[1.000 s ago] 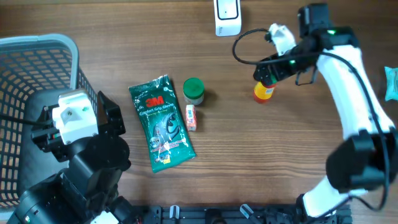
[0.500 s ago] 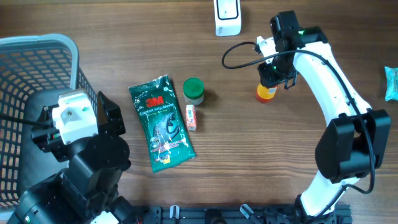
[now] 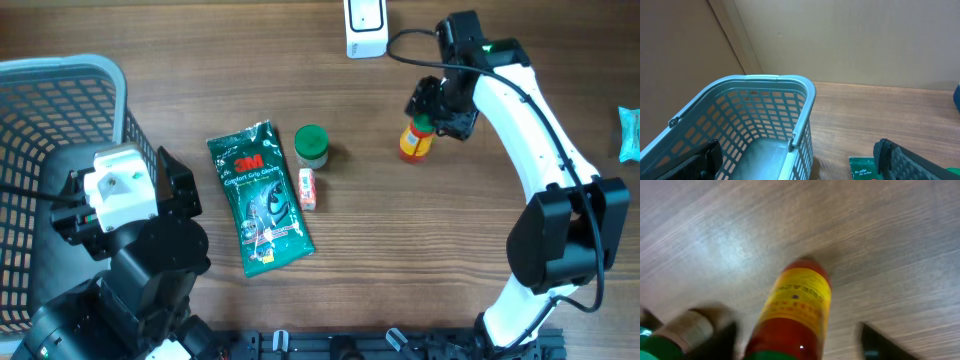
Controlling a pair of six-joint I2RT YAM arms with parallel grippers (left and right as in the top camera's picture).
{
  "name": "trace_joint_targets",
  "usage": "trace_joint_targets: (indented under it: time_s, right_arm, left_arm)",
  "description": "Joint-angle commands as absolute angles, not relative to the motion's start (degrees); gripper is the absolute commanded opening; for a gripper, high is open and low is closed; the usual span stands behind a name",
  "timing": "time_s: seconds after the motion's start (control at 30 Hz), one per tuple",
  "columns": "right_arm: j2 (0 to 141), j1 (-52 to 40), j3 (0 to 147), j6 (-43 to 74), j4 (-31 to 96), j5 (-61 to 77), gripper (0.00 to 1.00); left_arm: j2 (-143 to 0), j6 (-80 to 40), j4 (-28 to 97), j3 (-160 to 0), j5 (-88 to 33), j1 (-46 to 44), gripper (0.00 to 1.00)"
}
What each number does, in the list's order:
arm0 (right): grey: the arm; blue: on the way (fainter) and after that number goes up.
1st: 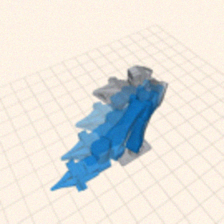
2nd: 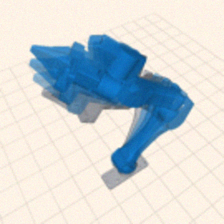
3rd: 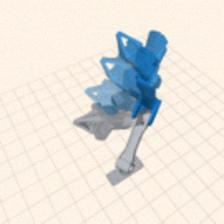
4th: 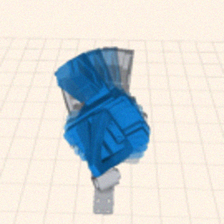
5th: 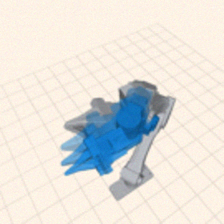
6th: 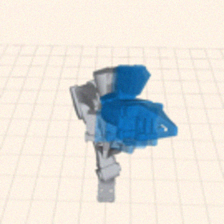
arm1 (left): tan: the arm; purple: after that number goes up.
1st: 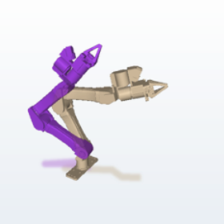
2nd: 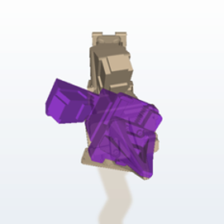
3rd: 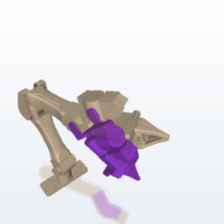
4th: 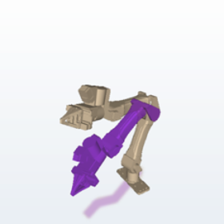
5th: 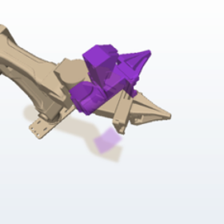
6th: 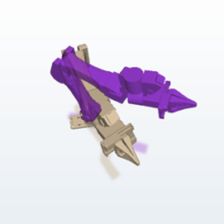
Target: Scan the item barcode
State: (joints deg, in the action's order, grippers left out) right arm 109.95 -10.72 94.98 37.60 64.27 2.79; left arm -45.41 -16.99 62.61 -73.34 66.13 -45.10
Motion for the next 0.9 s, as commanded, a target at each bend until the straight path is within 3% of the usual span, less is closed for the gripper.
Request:
trace_joint_targets:
  time_s: [0.0, 0.17, 0.3, 0.47, 0.57, 0.7, 0.87]
  right_arm:
    - [109.9, -10.8, 96.5, 42.0, 64.1, 4.6, 1.0]
    - [101.4, -10.8, 101.0, 30.1, 66.2, 5.1, 1.0]
    - [87.0, -9.8, 100.8, 23.7, 66.8, 2.7, 1.0]
    - [73.0, -9.8, 92.1, 18.0, 64.9, -5.4, 1.0]
    - [65.3, -9.8, 75.9, 21.6, 55.6, -5.4, 1.0]
    - [60.3, -9.8, 46.0, 20.8, 25.7, 5.4, 1.0]
    - [68.7, -9.8, 36.7, 7.6, 8.3, 11.0, 1.0]
  left_arm:
    - [-45.3, -16.7, 62.4, -73.4, 66.0, -45.2, 1.0]
    - [-45.3, -16.7, 62.4, -73.4, 66.0, -45.2, 1.0]
    - [-45.3, -16.7, 62.4, -73.4, 66.0, -45.2, 1.0]
    - [-45.3, -16.7, 62.4, -73.4, 66.0, -45.2, 1.0]
    - [-45.3, -16.7, 62.4, -73.4, 66.0, -45.2, 1.0]
    - [-45.3, -16.7, 62.4, -73.4, 66.0, -45.2, 1.0]
    - [-45.3, -16.7, 62.4, -73.4, 66.0, -45.2, 1.0]
